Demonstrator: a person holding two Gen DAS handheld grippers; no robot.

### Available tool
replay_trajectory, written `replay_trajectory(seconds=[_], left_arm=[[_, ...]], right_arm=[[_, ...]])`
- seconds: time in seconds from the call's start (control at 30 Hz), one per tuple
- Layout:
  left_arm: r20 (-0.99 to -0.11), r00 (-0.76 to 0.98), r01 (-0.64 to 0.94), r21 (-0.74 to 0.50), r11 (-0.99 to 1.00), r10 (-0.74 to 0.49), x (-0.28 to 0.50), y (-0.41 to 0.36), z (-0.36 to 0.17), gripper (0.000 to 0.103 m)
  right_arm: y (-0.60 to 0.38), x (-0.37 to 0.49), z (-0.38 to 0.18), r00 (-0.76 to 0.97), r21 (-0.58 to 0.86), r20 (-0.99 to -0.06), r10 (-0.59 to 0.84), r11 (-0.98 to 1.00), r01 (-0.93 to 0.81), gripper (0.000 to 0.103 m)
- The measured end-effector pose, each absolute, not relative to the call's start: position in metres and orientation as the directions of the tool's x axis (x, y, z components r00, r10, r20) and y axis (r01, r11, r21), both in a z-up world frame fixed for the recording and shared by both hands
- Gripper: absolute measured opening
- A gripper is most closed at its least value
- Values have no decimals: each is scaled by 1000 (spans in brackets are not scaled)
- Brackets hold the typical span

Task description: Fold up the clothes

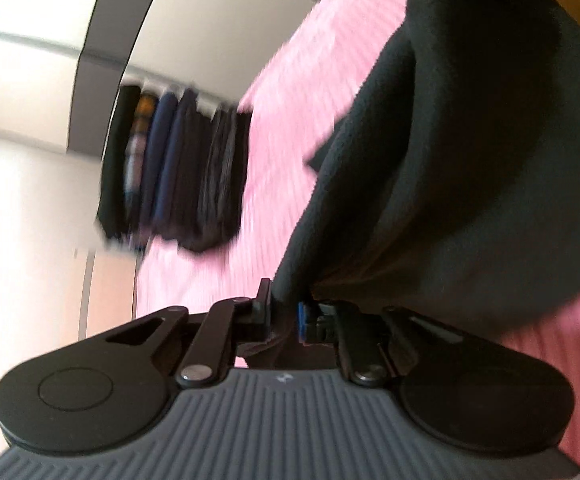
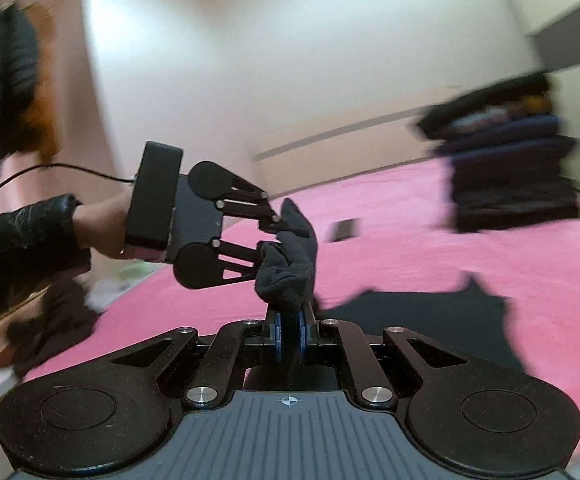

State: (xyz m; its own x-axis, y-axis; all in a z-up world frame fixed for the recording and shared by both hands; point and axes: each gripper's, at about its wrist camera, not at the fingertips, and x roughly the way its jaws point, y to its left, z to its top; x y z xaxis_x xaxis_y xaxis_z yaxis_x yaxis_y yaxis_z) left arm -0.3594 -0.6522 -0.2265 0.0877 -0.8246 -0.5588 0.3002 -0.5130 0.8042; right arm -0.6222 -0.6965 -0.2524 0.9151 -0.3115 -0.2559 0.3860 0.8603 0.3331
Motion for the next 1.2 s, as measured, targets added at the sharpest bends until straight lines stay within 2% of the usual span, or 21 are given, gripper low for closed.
replay_trajectory(seconds=[0.17,0.27,0.37,0.5,0.57,0.6,0.63,0.7,0.83,0.87,0.9,0.93,0.97,1.03,1.13,1.2], left_arm=[[-628,12,237,757,-608,-778,-424,-730,-267,13],[-654,25,262,734,-627,-756,-437,-761,-298,28],[-639,22,398,711,-580,-769,-429,-772,-293,30],[-616,42,634,625,-456,-787,-396,-759,-252,31],[-627,45,741,543,-395,-778,-374,-749,-235,31],[-642,38,789,489,-371,-766,-363,-746,-230,31],[-656,30,829,438,-347,-755,-354,-742,-226,32],[-680,19,870,372,-322,-733,-343,-728,-232,33],[-722,25,900,318,-299,-691,-331,-710,-253,33],[-729,24,903,310,-298,-684,-331,-708,-258,33],[-734,27,905,306,-294,-679,-331,-708,-262,33],[-738,31,908,303,-290,-674,-330,-708,-265,33],[-741,35,911,300,-283,-671,-330,-710,-267,33],[-744,44,917,295,-269,-667,-330,-714,-271,33],[-694,27,918,302,-257,-719,-338,-711,-259,33],[-686,12,923,288,-256,-728,-342,-713,-259,33]], right_arm=[[-732,-663,-294,840,420,-361,-406,733,535,6],[-751,-682,-322,787,464,-434,-438,640,612,7],[-757,-695,-336,770,482,-456,-446,604,635,7],[-757,-697,-338,787,514,-443,-429,598,615,7],[-757,-693,-337,804,550,-424,-416,586,594,28],[-758,-691,-337,816,574,-410,-408,580,578,53],[-758,-689,-337,826,595,-396,-400,573,563,62],[-758,-685,-336,837,624,-381,-393,559,546,62],[-768,-671,-337,832,660,-389,-395,511,551,61],[-772,-668,-338,828,667,-395,-398,495,557,54],[-777,-666,-340,823,674,-409,-395,477,564,23],[-782,-663,-342,818,680,-422,-391,460,571,9],[-788,-662,-341,815,682,-434,-384,452,576,5],[-792,-664,-326,817,660,-419,-395,486,573,4],[-785,-677,-296,823,603,-347,-450,565,563,4],[-787,-684,-305,809,608,-369,-457,540,582,4]])
